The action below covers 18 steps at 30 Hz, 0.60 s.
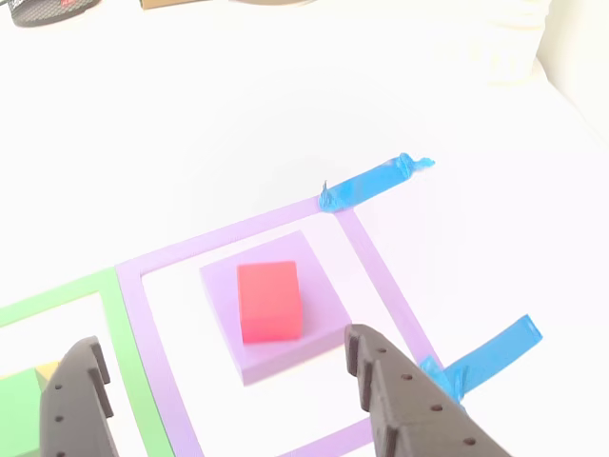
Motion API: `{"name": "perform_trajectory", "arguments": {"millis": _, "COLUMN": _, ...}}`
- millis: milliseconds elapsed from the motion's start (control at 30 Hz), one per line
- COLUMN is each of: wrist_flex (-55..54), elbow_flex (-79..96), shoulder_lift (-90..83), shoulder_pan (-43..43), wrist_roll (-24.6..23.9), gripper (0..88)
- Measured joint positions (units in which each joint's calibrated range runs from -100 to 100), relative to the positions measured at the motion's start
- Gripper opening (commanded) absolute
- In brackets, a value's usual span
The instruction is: Tower of hanoi
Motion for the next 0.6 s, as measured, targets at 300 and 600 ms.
{"name": "perform_trajectory", "arguments": {"millis": 300, "wrist_flex": -23.2, "elbow_flex": 0.2, "shoulder_lift": 20.4, "shoulder_pan": -0.4, "wrist_roll": 0.0, "gripper": 29.6}}
{"name": "perform_trajectory", "arguments": {"millis": 600, "wrist_flex": -38.8, "elbow_flex": -1.9, "shoulder_lift": 38.0, "shoulder_pan": -0.9, "wrist_roll": 0.0, "gripper": 29.5}}
